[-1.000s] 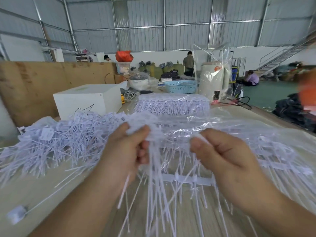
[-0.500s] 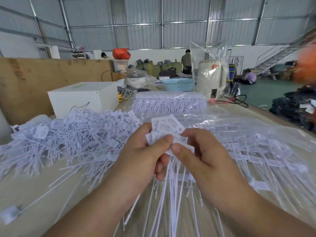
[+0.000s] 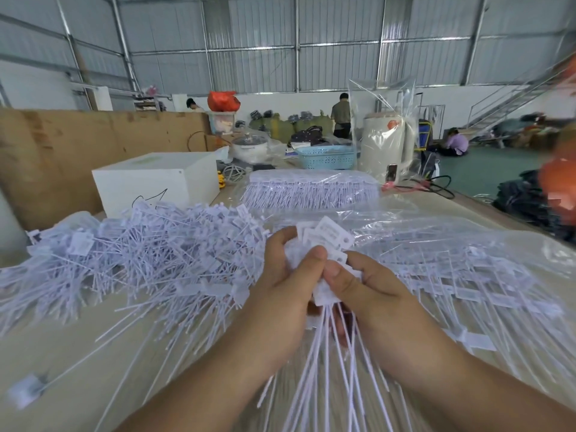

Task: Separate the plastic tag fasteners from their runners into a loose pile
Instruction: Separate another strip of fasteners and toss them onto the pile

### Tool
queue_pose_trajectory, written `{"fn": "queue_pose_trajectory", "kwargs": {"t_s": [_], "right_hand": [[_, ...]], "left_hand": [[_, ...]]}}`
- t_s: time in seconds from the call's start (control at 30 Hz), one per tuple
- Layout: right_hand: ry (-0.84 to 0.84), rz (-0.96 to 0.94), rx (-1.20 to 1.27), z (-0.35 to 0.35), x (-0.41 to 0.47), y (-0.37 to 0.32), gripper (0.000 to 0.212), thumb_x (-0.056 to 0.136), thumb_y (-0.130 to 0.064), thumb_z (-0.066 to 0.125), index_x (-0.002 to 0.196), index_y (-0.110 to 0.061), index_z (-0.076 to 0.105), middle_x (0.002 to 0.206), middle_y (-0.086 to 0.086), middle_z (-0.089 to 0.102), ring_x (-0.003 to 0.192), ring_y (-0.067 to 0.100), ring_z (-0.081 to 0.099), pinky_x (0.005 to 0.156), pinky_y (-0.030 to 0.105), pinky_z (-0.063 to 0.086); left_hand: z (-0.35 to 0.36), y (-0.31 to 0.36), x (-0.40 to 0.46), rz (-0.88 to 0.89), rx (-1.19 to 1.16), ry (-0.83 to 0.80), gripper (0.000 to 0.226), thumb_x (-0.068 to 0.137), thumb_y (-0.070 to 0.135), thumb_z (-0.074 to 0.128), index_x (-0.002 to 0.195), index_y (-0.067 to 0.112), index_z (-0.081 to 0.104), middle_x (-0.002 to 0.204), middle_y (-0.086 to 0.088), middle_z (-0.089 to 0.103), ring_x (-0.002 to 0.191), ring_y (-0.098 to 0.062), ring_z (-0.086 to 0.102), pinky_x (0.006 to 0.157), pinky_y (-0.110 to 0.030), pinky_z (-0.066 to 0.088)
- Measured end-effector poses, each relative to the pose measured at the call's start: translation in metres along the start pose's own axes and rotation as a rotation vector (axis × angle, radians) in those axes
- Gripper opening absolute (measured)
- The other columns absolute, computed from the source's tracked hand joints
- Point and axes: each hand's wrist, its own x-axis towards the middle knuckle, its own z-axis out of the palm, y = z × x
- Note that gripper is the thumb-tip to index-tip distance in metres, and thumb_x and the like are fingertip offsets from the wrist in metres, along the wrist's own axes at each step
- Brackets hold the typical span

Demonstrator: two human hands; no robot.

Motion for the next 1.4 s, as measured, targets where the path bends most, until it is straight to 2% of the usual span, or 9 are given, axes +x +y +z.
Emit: {"fn": "queue_pose_trajectory", "kwargs": {"t_s": [0.13, 0.27, 0.43, 0.57, 0.8, 1.0, 1.1, 1.2, 1.4], "right_hand": [[0.101, -0.013, -0.054, 0.000, 0.000, -0.001, 0.044, 0.078, -0.058, 0.069, 0.096, -0.018, 0.068, 0.098, 0.043, 0.055, 0.080, 0.060, 0.054, 0.070, 0.061, 0.046], [0.232, -0.036, -0.023, -0.012, 0.000, -0.010, 0.027, 0.081, -0.051, 0.069, 0.100, -0.031, 0.072, 0.091, 0.006, 0.076, 0.081, 0.022, 0.073, 0.067, 0.030, 0.055], [0.376, 0.011, -0.165, -0.018, -0.002, -0.012, 0.049, 0.077, -0.065, 0.059, 0.114, -0.033, 0.065, 0.097, -0.003, 0.075, 0.092, 0.021, 0.072, 0.094, 0.050, 0.051], [0.401, 0.071, -0.271, -0.016, -0.001, -0.009, 0.089, 0.062, -0.081, 0.050, 0.136, -0.031, 0.051, 0.118, -0.009, 0.069, 0.110, 0.014, 0.064, 0.103, 0.045, 0.045], [0.391, 0.087, -0.235, -0.013, -0.001, -0.009, 0.061, 0.076, -0.073, 0.051, 0.120, -0.032, 0.060, 0.092, -0.012, 0.075, 0.087, 0.004, 0.071, 0.087, 0.036, 0.051], [0.466, 0.138, -0.088, -0.010, 0.002, -0.004, 0.041, 0.084, -0.062, 0.059, 0.112, -0.032, 0.064, 0.096, -0.008, 0.075, 0.087, 0.011, 0.071, 0.084, 0.038, 0.054], [0.386, 0.159, 0.041, -0.004, 0.001, -0.010, 0.037, 0.083, -0.054, 0.058, 0.101, -0.023, 0.068, 0.088, 0.004, 0.076, 0.063, 0.017, 0.069, 0.061, 0.033, 0.052], [0.298, 0.133, 0.017, -0.008, 0.000, -0.012, 0.048, 0.075, -0.059, 0.053, 0.099, -0.022, 0.071, 0.095, -0.003, 0.076, 0.080, 0.014, 0.073, 0.077, 0.036, 0.053], [0.140, 0.080, -0.064, -0.008, -0.003, -0.008, 0.046, 0.086, -0.063, 0.048, 0.104, -0.029, 0.073, 0.107, -0.006, 0.074, 0.099, 0.014, 0.071, 0.090, 0.038, 0.048]], "left_hand": [[0.005, 0.001, 0.000, -0.081, -0.209, 0.023, 0.103, 0.059, 0.053, 0.084, 0.141, 0.055, 0.022, 0.118, 0.021, 0.065, 0.085, 0.012, 0.066, 0.077, -0.022, 0.045], [0.008, -0.003, -0.002, -0.118, -0.085, -0.088, 0.130, 0.043, 0.052, 0.090, 0.150, 0.045, 0.015, 0.090, 0.030, 0.071, 0.085, 0.009, 0.067, 0.096, -0.032, 0.045], [0.021, -0.008, -0.021, 0.078, 0.288, -0.287, 0.067, 0.067, 0.027, 0.079, 0.122, 0.049, 0.047, 0.108, 0.024, 0.068, 0.093, 0.003, 0.068, 0.086, -0.031, 0.053], [0.018, -0.011, -0.017, 0.110, 0.438, -0.171, 0.045, 0.076, 0.017, 0.064, 0.109, 0.046, 0.053, 0.083, 0.014, 0.071, 0.056, 0.002, 0.061, 0.055, -0.020, 0.045], [0.009, -0.009, -0.014, 0.108, 0.515, -0.192, 0.013, 0.092, 0.030, 0.055, 0.102, 0.037, 0.057, 0.054, 0.007, 0.062, 0.046, -0.002, 0.056, 0.049, -0.014, 0.038], [0.017, -0.008, -0.014, 0.128, 0.552, -0.231, 0.030, 0.074, 0.045, 0.065, 0.101, 0.031, 0.065, 0.089, 0.010, 0.072, 0.082, -0.009, 0.068, 0.081, -0.042, 0.054], [0.018, -0.009, -0.013, 0.124, 0.556, -0.217, 0.025, 0.076, 0.042, 0.062, 0.091, 0.022, 0.067, 0.084, 0.003, 0.072, 0.080, -0.016, 0.068, 0.080, -0.045, 0.053], [0.019, -0.010, -0.012, 0.136, 0.517, -0.180, 0.027, 0.077, 0.044, 0.059, 0.095, 0.026, 0.069, 0.086, -0.001, 0.073, 0.082, -0.022, 0.069, 0.082, -0.045, 0.054], [0.013, -0.009, -0.010, 0.158, 0.447, -0.117, 0.010, 0.090, 0.022, 0.058, 0.083, 0.019, 0.063, 0.056, -0.003, 0.057, 0.048, -0.015, 0.050, 0.052, -0.033, 0.042]]}}
